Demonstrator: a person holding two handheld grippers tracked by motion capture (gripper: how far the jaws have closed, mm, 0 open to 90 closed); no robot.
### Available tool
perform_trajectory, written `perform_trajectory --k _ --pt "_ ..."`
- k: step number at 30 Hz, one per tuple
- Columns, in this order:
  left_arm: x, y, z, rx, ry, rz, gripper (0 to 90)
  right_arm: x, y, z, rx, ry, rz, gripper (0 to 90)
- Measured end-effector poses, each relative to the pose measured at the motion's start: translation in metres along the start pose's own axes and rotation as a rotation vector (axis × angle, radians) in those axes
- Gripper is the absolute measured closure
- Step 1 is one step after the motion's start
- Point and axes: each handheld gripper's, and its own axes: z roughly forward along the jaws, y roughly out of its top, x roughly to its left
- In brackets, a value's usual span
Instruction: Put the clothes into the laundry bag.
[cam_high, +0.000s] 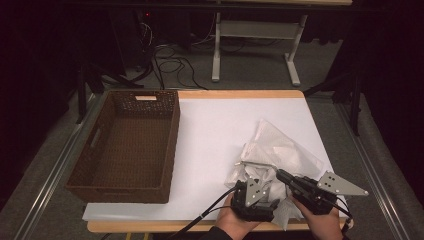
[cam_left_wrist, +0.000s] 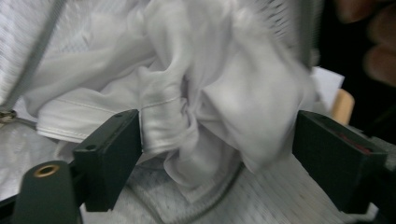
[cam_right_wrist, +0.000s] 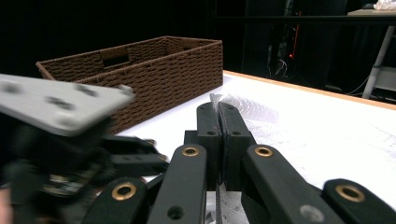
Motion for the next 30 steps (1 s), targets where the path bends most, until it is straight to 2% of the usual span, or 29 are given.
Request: perform_trajectory --k 1,2,3,4,6,8,11,17,20,23,25,28,30 --pt "0.002 0.0 0.003 -0.001 -0.001 -0.014 25.1 0.0 0.0 0.0 -0.001 0.003 0.001 90.0" --pt "0.005 0.0 0.008 -0.009 -0.009 -0.027 33.9 0.0 0.0 0.0 -0.001 0.003 0.001 90.0" --pt "0.007 0.0 0.012 -0.008 -0.001 -0.036 47.6 0.0 0.0 0.0 -0.003 0.005 -0.001 90.0" --pt "0.009 0.001 0.017 -0.002 -0.005 -0.049 53.2 0.001 0.0 0.0 -0.005 0.005 -0.001 90.0" --pt "0.013 0.0 0.024 0.021 0.005 -0.044 68.1 0.001 0.001 0.0 -0.006 0.01 0.003 90.0" --pt "0.015 0.001 0.03 0.03 0.004 -0.035 76.1 0.002 0.002 -0.001 -0.012 0.016 0.002 90.0" --pt "0.015 0.008 0.033 0.005 0.019 -0.031 80.5 0.002 0.003 -0.002 -0.016 0.012 0.006 90.0" --pt "0.014 0.027 0.019 -0.115 0.027 -0.028 82.5 -0.001 0.002 -0.004 -0.024 0.006 0.01 90.0" --pt "0.014 0.027 0.024 -0.098 0.03 -0.018 82.4 -0.002 0.002 -0.003 -0.022 0.009 0.012 90.0" --pt "0.015 0.022 0.039 -0.081 0.031 -0.03 82.2 -0.002 0.002 -0.003 -0.023 0.001 0.015 90.0" --pt "0.012 0.018 0.053 -0.055 0.013 -0.043 81.7 -0.005 0.002 -0.004 -0.029 -0.005 0.024 90.0" --pt "0.011 0.017 0.056 -0.05 0.009 -0.034 79.3 -0.009 0.0 -0.005 -0.029 -0.007 0.038 90.0" --pt "0.013 0.019 0.051 -0.039 -0.01 -0.04 73.3 -0.009 0.0 -0.006 -0.028 -0.005 0.038 90.0"
